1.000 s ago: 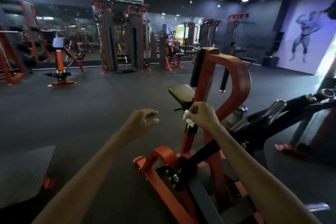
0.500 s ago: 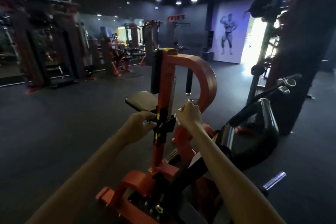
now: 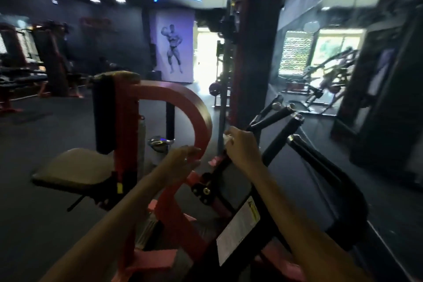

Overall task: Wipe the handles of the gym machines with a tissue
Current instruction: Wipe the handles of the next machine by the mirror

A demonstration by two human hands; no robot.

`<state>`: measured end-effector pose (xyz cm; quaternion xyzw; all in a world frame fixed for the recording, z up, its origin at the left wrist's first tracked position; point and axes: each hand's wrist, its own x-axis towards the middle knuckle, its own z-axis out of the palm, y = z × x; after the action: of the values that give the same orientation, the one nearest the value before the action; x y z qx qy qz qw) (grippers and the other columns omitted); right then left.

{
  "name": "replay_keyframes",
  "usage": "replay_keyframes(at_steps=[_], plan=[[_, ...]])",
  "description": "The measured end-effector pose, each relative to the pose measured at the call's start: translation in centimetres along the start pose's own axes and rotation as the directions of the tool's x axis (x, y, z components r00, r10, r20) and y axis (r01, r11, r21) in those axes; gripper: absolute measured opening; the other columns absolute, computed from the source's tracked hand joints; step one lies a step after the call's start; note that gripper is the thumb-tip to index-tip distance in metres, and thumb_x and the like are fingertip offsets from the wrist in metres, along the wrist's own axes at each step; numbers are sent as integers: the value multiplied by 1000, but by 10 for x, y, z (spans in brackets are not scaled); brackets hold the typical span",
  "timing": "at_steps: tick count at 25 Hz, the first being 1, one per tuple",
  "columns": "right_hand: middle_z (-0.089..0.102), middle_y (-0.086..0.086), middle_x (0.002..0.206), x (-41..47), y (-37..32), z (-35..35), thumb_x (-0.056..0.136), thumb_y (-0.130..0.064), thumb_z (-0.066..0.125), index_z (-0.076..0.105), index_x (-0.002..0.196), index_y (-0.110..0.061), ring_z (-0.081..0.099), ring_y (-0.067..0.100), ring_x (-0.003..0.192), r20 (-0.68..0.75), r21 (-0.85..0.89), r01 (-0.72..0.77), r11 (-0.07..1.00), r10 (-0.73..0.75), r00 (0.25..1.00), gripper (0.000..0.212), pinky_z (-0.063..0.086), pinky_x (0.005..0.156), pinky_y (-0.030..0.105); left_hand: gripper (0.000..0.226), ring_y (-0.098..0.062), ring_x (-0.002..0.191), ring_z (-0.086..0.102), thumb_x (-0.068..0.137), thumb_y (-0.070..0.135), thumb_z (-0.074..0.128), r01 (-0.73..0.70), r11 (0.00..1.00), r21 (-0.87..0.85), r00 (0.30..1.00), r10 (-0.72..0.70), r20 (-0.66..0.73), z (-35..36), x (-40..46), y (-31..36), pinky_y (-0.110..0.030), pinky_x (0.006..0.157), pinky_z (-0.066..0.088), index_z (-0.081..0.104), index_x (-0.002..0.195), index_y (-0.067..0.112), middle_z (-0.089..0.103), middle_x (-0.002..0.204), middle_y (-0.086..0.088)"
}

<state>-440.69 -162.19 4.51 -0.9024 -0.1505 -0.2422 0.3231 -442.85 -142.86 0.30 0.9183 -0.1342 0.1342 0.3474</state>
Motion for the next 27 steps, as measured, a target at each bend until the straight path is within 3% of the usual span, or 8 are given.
replay_keyframes(at_steps=[3, 7, 10, 13, 15, 19, 23, 27], plan=[[70, 13, 98, -4, 11, -31, 94, -11, 47, 67, 103, -7, 65, 28, 94, -216, -156, -128, 979, 92, 972, 23, 44, 74, 25, 35, -17, 101, 60, 87, 16, 63, -279, 960, -12, 956, 279, 89, 23, 34, 15, -19, 83, 43, 60, 121, 7, 58, 109, 0], [69, 17, 94, -32, 23, -51, 90, -9, 51, 70, 98, -4, 64, 32, 90, -391, -289, -285, 914, 159, 907, 21, 51, 78, 37, 44, -19, 107, 59, 84, 28, 58, -488, 859, -155, 835, 511, 203, 58, 54, 33, -21, 89, 43, 61, 121, 5, 61, 118, -8], [68, 15, 100, -45, 35, -64, 88, -5, 53, 68, 103, -5, 62, 33, 93, -431, -460, -323, 827, 110, 896, 22, 51, 82, 41, 34, -18, 101, 60, 88, 21, 61, -571, 784, -243, 749, 619, 237, 92, 58, 44, -29, 90, 48, 60, 120, 8, 60, 115, -6], [67, 11, 109, -35, 48, -66, 86, 0, 59, 65, 113, -4, 58, 28, 102, -428, -596, -343, 726, 75, 901, 28, 49, 87, 35, 45, -18, 124, 48, 93, 29, 55, -634, 727, -263, 658, 686, 310, 124, 60, 54, -33, 103, 42, 49, 133, 9, 48, 137, -6], [69, 9, 100, -24, 54, -58, 76, -1, 71, 69, 106, -6, 60, 25, 94, -365, -699, -310, 644, 51, 930, 30, 51, 80, 29, 47, -16, 132, 38, 97, 36, 45, -651, 719, -244, 630, 691, 353, 141, 59, 54, -31, 110, 33, 44, 137, 12, 42, 143, -2], [70, 6, 85, -20, 64, -51, 61, -4, 82, 72, 95, -5, 62, 22, 81, -296, -800, -257, 542, 16, 955, 36, 53, 71, 28, 48, -10, 120, 45, 101, 43, 23, -777, 582, -240, 546, 813, 204, 164, 55, 41, -35, 117, 16, 61, 114, 17, 61, 115, 3], [69, 11, 94, -38, 59, -56, 60, -5, 79, 69, 103, -1, 62, 25, 90, -279, -882, -266, 389, 22, 960, 44, 54, 77, 31, 37, -9, 92, 56, 101, 32, 25, -876, 451, -169, 461, 887, -22, 178, 62, 40, -41, 111, 27, 59, 90, 22, 62, 88, 6], [67, 13, 107, -79, 59, -66, 74, -3, 57, 64, 114, 1, 49, 23, 98, -354, -904, -334, 267, -28, 935, 41, 54, 81, 33, 45, -11, 79, 59, 100, 36, 20, -942, 323, -93, 318, 946, 69, 181, 57, 57, -31, 90, 40, 59, 82, 25, 62, 80, 9]])
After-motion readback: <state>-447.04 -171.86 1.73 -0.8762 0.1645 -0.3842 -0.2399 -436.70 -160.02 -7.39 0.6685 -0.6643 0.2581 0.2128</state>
